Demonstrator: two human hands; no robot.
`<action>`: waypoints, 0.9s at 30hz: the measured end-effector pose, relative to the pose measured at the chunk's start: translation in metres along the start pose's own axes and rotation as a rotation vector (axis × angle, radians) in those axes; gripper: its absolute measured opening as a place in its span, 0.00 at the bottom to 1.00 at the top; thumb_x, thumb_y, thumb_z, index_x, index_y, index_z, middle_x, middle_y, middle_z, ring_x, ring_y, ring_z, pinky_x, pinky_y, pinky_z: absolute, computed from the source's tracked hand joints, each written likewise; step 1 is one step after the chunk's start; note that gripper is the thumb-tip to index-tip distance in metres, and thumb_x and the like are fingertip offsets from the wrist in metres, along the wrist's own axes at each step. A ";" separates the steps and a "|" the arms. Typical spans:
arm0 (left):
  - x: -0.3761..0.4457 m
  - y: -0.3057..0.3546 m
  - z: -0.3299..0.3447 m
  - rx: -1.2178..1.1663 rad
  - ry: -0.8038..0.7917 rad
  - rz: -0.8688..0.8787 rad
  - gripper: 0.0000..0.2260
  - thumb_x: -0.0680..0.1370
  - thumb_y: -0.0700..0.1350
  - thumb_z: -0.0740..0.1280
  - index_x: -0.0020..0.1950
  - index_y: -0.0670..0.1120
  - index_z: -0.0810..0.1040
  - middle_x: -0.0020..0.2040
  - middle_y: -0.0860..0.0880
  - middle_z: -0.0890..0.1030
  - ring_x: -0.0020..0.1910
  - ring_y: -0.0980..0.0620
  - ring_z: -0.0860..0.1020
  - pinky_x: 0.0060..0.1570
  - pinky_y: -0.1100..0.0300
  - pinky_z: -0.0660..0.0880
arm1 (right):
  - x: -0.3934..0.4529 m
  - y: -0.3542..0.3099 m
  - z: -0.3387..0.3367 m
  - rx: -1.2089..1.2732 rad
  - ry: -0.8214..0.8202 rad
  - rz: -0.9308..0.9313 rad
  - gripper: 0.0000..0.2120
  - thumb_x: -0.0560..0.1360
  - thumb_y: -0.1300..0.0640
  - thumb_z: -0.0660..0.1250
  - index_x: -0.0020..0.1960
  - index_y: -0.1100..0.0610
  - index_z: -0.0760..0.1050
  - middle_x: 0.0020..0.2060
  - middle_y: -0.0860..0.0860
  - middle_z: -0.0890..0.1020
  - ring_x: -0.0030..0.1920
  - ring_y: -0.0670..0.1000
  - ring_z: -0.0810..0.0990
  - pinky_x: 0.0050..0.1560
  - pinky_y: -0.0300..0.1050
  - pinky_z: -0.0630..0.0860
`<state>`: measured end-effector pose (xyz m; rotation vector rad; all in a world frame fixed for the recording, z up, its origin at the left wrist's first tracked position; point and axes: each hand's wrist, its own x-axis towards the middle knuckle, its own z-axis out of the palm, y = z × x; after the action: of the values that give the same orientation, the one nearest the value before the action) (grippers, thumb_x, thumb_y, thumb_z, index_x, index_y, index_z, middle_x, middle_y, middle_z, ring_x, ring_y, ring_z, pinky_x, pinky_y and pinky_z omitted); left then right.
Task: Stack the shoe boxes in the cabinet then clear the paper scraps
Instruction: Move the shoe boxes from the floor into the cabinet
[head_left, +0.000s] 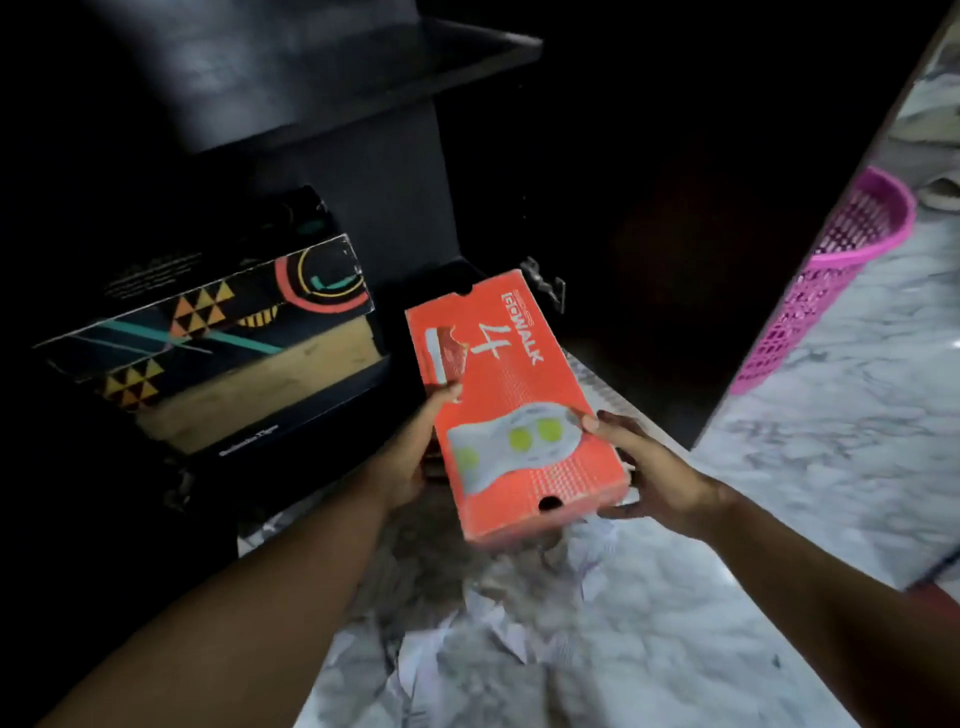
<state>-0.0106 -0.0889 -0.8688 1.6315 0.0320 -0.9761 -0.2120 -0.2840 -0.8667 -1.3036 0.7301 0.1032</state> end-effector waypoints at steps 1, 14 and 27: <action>0.006 0.008 0.002 -0.011 0.023 0.012 0.36 0.61 0.72 0.75 0.62 0.53 0.84 0.58 0.43 0.86 0.59 0.38 0.84 0.65 0.36 0.76 | 0.003 0.002 0.000 0.034 -0.030 -0.005 0.36 0.65 0.35 0.77 0.69 0.43 0.73 0.61 0.55 0.84 0.59 0.59 0.85 0.57 0.63 0.83; 0.053 0.017 0.024 -0.060 0.180 -0.076 0.29 0.74 0.69 0.67 0.65 0.48 0.78 0.51 0.44 0.83 0.53 0.41 0.84 0.54 0.46 0.82 | 0.135 -0.047 0.035 0.197 0.203 -0.078 0.19 0.73 0.44 0.77 0.38 0.57 0.75 0.29 0.54 0.74 0.31 0.49 0.78 0.48 0.56 0.86; 0.078 0.032 0.035 -0.220 0.207 0.075 0.15 0.78 0.57 0.67 0.62 0.51 0.77 0.56 0.51 0.80 0.58 0.49 0.81 0.54 0.53 0.79 | 0.228 -0.083 0.065 -0.015 0.242 -0.251 0.15 0.82 0.44 0.67 0.58 0.55 0.82 0.50 0.55 0.85 0.42 0.52 0.84 0.34 0.43 0.78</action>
<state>0.0369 -0.1646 -0.8890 1.5123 0.2106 -0.7170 0.0313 -0.3241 -0.9158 -1.4261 0.7637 -0.2559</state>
